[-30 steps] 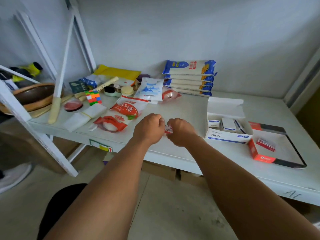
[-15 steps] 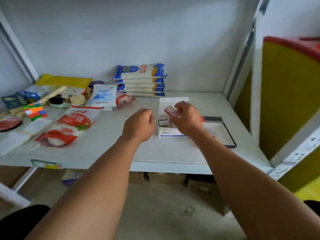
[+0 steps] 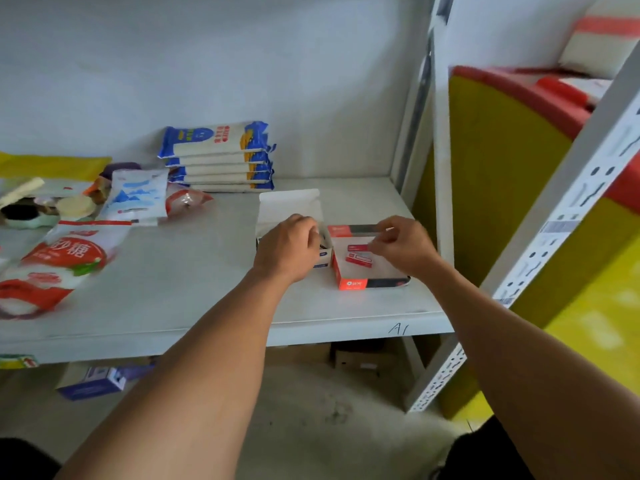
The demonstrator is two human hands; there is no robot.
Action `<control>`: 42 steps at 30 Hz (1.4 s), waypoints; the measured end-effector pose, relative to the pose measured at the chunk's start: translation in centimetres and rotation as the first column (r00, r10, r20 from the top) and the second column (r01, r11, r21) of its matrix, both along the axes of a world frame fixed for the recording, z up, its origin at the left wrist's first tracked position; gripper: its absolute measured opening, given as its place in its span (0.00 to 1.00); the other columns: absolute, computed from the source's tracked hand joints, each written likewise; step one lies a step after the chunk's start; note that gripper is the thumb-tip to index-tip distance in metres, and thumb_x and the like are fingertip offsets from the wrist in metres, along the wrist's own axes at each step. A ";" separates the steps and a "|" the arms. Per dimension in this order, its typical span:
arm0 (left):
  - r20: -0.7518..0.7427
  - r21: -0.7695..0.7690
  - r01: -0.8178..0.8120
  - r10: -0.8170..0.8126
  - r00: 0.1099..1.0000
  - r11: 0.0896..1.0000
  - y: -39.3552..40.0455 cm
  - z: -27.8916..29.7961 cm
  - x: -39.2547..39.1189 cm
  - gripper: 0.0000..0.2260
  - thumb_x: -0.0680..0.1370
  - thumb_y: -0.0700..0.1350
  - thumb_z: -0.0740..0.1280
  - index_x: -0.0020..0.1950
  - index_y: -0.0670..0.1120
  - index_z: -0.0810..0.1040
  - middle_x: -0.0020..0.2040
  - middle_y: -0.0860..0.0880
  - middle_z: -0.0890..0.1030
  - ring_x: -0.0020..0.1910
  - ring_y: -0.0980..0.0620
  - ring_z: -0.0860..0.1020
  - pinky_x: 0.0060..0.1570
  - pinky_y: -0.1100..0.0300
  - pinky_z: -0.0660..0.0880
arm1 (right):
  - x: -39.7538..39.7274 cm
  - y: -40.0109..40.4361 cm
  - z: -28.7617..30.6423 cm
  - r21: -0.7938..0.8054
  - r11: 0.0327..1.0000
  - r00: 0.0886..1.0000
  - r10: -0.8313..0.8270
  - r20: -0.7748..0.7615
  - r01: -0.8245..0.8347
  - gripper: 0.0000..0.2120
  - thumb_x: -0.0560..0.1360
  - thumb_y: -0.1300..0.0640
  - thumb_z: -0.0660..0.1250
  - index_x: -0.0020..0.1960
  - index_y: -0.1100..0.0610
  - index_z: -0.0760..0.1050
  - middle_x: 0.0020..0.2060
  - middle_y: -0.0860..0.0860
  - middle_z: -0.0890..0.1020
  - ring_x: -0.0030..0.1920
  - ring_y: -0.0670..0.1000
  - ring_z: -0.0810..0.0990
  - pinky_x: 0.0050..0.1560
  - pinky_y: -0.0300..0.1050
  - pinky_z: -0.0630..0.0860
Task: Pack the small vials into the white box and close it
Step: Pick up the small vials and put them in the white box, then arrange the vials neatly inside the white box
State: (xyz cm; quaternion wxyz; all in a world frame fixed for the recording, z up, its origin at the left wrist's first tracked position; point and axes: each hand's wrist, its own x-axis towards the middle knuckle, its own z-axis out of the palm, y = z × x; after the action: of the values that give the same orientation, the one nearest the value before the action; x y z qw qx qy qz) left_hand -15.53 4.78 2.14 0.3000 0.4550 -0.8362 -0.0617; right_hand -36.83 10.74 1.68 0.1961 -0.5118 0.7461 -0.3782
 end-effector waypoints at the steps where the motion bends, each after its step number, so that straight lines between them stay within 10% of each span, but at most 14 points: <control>1: -0.001 -0.003 -0.006 0.006 1.000 1.000 -0.1 0.0 0.2 0.10 0.80 0.45 0.57 0.50 0.44 0.77 0.52 0.46 0.79 0.47 0.44 0.78 0.42 0.54 0.73 | 0.2 -0.1 0.1 0.050 0.999 1.000 0.020 0.007 -0.020 0.17 0.72 0.56 0.75 0.58 0.55 0.77 0.45 0.50 0.84 0.48 0.52 0.83 0.42 0.42 0.78; 9: -0.008 -0.020 -0.035 0.035 0.999 0.999 -0.5 0.0 2.2 0.10 0.80 0.45 0.57 0.49 0.44 0.77 0.50 0.47 0.79 0.45 0.44 0.76 0.39 0.55 0.72 | 0.5 -0.1 0.1 0.057 0.984 0.937 -0.144 -0.317 0.170 0.12 0.81 0.51 0.57 0.50 0.55 0.76 0.51 0.56 0.83 0.42 0.54 0.79 0.34 0.45 0.81; 21: -0.021 -0.022 -0.098 0.097 0.995 0.995 -0.9 -0.7 6.3 0.09 0.80 0.45 0.58 0.50 0.44 0.78 0.51 0.47 0.79 0.44 0.47 0.76 0.39 0.58 0.70 | 1.3 -1.0 -1.1 0.184 0.983 0.974 0.049 -0.221 -0.007 0.13 0.71 0.53 0.76 0.53 0.57 0.80 0.51 0.53 0.83 0.48 0.54 0.80 0.36 0.37 0.75; 32: -0.011 -0.021 -0.103 0.103 0.995 0.994 -1.0 -0.7 6.9 0.09 0.80 0.45 0.58 0.49 0.44 0.77 0.49 0.47 0.79 0.41 0.49 0.75 0.37 0.58 0.69 | 2.7 -2.0 -0.8 0.196 0.964 0.863 -0.060 -0.502 0.181 0.15 0.73 0.47 0.73 0.51 0.57 0.78 0.42 0.53 0.80 0.38 0.52 0.78 0.36 0.43 0.73; 42: 0.033 -0.023 -0.214 0.215 0.976 0.976 -1.5 -1.3 8.6 0.09 0.80 0.46 0.58 0.50 0.44 0.77 0.52 0.48 0.79 0.43 0.50 0.76 0.36 0.61 0.65 | 5.4 -4.2 -1.1 -0.034 0.995 0.956 -0.097 -0.278 0.092 0.11 0.78 0.47 0.63 0.44 0.53 0.77 0.38 0.52 0.82 0.37 0.52 0.79 0.38 0.46 0.78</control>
State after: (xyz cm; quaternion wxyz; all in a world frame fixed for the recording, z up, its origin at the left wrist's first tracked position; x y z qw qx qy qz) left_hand -6.95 3.33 0.80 0.2944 0.5408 -0.7879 -0.0128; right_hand -31.39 6.54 0.61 0.0653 -0.5257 0.7860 -0.3187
